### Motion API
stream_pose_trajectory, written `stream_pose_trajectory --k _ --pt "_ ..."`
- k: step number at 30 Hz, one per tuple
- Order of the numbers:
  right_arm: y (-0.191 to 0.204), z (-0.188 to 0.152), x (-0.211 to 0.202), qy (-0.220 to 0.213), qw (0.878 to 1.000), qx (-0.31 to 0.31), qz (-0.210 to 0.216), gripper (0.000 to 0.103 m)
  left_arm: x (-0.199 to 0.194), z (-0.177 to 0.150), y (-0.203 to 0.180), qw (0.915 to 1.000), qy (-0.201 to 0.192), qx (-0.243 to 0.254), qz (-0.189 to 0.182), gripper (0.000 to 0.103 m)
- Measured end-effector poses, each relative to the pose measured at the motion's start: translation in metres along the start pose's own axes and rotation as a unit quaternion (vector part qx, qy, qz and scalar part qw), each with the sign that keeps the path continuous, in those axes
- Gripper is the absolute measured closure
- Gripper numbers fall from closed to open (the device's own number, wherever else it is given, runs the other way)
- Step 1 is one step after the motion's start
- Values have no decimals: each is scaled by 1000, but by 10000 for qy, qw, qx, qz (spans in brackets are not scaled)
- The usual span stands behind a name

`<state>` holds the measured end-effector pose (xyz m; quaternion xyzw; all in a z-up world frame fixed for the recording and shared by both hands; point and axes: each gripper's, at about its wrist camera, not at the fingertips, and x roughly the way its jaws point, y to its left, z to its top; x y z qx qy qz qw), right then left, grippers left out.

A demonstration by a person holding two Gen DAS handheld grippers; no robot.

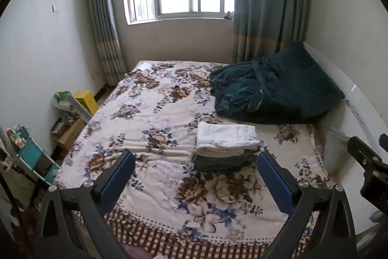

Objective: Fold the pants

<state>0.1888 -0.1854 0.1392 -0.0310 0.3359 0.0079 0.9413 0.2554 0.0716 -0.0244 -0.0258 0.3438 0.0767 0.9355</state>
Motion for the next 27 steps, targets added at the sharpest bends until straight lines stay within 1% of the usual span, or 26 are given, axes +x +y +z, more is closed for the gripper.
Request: stream_pose_trajectory --k 1,3,5,6,12,15,19,27 --pt "0 1 6 31 10000 11 9 0 5 0 -1 10000 9 25 69 0" --pt "1 1 22 115 9999 -9 -50 0 15 0 -2 10000 84 51 18 0" --pt "2 1 37 199 9998 5 -37 0 24 -1 -2 9999 109 59 79 0" --pt "3 1 46 262 9996 -11 -61 0 27 -1 -2 9999 143 48 46 0" --pt "8 -6 77 445 9990 -34 -79 0 47 -3 -4 9994 304 100 133 0" --pt "11 -8 85 470 9988 -64 -99 0 54 -4 -5 9991 374 117 140 0" --pt "12 -10 85 467 9988 -65 -94 0 58 -3 -4 9990 414 98 150 0" --pt "14 -11 91 455 9989 -64 -76 0 60 -1 -4 9991 353 101 200 0"
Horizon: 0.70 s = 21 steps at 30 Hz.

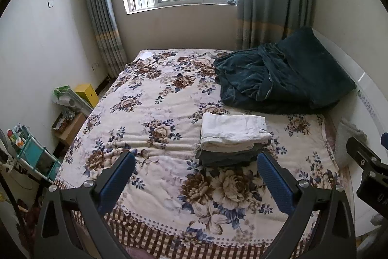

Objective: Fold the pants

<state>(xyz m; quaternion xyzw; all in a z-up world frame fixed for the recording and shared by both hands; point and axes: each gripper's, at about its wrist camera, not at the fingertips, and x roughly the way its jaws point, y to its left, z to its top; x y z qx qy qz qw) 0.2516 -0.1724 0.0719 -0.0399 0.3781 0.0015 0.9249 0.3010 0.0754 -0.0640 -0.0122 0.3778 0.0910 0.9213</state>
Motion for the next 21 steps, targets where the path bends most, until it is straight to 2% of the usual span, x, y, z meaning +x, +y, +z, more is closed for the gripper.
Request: stream_pose_trajectory --k 21 --pt "3 2 2 -24 10000 40 38 0 -4 8 -1 9999 -138 52 35 0"
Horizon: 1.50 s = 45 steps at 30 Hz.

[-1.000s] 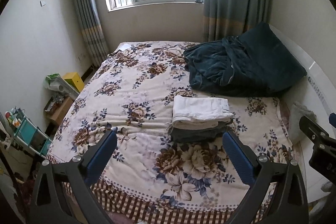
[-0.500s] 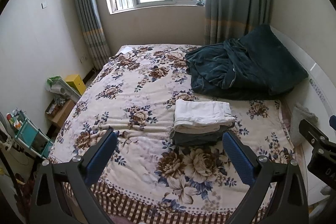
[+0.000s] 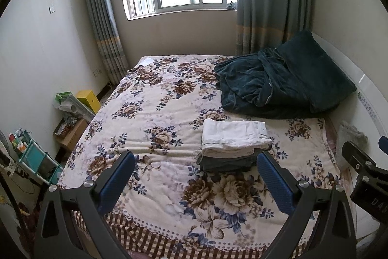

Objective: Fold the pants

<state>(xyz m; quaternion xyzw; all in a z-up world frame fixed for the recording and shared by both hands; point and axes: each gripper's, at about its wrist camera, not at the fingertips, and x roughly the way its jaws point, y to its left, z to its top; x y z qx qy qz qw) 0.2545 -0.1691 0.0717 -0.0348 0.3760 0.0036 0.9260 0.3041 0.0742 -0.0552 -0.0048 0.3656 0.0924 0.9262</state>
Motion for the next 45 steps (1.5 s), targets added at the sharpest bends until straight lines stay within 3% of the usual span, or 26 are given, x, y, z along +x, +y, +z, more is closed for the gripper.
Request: stream_pose_trajectory --k 45 --pt "6 -4 -14 -124 9998 137 -30 0 -20 8 -1 9998 -210 -30 3 0"
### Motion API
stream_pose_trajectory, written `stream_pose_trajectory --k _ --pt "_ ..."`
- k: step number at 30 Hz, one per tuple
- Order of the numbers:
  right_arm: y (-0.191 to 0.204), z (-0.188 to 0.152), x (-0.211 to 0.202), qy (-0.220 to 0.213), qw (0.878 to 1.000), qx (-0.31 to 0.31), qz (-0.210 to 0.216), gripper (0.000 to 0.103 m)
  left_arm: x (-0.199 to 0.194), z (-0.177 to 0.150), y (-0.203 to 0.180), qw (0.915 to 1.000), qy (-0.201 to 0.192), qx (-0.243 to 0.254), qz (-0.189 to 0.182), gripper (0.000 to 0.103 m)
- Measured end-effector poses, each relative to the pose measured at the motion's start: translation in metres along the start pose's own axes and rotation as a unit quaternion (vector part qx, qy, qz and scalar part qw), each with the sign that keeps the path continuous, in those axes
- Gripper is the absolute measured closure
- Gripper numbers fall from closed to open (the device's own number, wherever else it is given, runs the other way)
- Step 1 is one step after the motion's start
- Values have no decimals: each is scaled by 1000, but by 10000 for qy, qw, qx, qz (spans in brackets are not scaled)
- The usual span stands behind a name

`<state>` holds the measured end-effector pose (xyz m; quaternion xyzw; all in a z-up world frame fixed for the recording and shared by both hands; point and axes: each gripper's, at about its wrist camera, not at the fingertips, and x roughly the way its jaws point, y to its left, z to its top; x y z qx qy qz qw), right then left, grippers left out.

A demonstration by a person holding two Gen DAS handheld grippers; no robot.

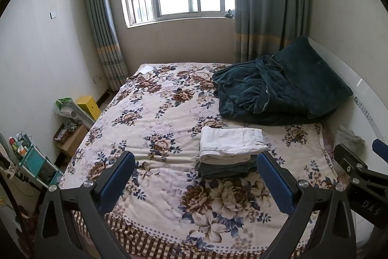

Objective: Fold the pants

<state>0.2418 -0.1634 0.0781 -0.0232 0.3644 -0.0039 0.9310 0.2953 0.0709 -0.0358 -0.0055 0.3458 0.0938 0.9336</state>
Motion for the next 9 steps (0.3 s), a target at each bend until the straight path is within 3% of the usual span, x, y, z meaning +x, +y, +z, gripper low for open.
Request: stream_pose_trajectory --k 9 --pt "-1 -1 0 -1 10000 1 7 0 -1 2 -1 10000 3 -44 15 0"
